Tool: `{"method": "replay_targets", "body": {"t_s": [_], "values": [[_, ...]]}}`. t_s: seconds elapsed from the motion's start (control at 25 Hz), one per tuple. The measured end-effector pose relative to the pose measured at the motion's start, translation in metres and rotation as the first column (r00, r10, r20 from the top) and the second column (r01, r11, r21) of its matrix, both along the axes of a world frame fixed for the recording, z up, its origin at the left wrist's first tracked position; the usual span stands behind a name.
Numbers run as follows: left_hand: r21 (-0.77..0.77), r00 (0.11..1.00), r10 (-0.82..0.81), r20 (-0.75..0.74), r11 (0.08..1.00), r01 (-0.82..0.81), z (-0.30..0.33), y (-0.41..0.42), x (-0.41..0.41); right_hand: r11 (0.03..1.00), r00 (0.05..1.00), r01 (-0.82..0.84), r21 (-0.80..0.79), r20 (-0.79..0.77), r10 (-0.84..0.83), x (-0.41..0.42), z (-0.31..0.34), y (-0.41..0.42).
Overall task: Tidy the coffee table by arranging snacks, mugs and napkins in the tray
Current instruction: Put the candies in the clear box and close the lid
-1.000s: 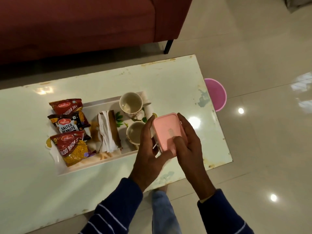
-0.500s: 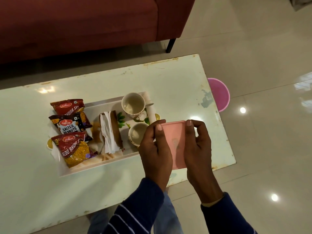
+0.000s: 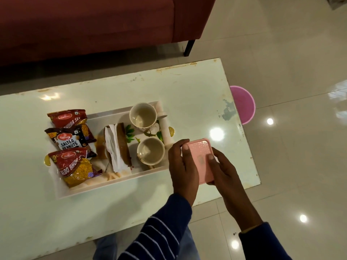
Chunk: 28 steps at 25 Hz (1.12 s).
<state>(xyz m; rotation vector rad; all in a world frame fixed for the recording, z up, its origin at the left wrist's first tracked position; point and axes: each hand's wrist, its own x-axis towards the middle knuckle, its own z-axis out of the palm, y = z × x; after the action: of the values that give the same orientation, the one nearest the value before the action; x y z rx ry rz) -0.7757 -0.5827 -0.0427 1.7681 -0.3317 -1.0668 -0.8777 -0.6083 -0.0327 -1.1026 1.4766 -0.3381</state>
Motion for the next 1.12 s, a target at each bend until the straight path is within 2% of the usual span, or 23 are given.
{"method": "replay_targets", "body": {"t_s": [0.12,0.28,0.48,0.68,0.92,1.12], "values": [[0.013,0.987,-0.159,-0.038,0.987,0.159,-0.006,-0.008,-0.009,0.999,0.999,0.037,0.036,0.032,-0.038,-0.023,-0.018,-0.009],[0.118,0.958,-0.284,-0.027,0.951,0.285,-0.018,-0.006,-0.02,0.988,0.988,0.15,0.032,-0.032,-0.149,-0.04,-0.05,-0.036],[0.21,0.913,-0.384,-0.135,0.89,0.405,-0.033,-0.013,-0.031,0.998,0.992,0.061,-0.031,-0.112,-0.065,-0.038,-0.079,-0.062],[0.194,0.941,-0.33,-0.08,0.921,0.339,-0.039,-0.028,-0.04,0.993,0.991,0.009,-0.115,-0.131,-0.024,-0.027,-0.087,-0.072],[0.255,0.977,-0.215,0.005,0.945,0.206,-0.051,-0.029,-0.038,0.98,0.982,-0.086,-0.178,-0.181,0.053,-0.009,-0.1,-0.07],[0.295,0.963,-0.268,0.016,0.922,0.252,-0.058,-0.024,-0.04,0.968,0.965,-0.113,-0.222,-0.256,0.054,-0.003,-0.108,-0.065]]}}
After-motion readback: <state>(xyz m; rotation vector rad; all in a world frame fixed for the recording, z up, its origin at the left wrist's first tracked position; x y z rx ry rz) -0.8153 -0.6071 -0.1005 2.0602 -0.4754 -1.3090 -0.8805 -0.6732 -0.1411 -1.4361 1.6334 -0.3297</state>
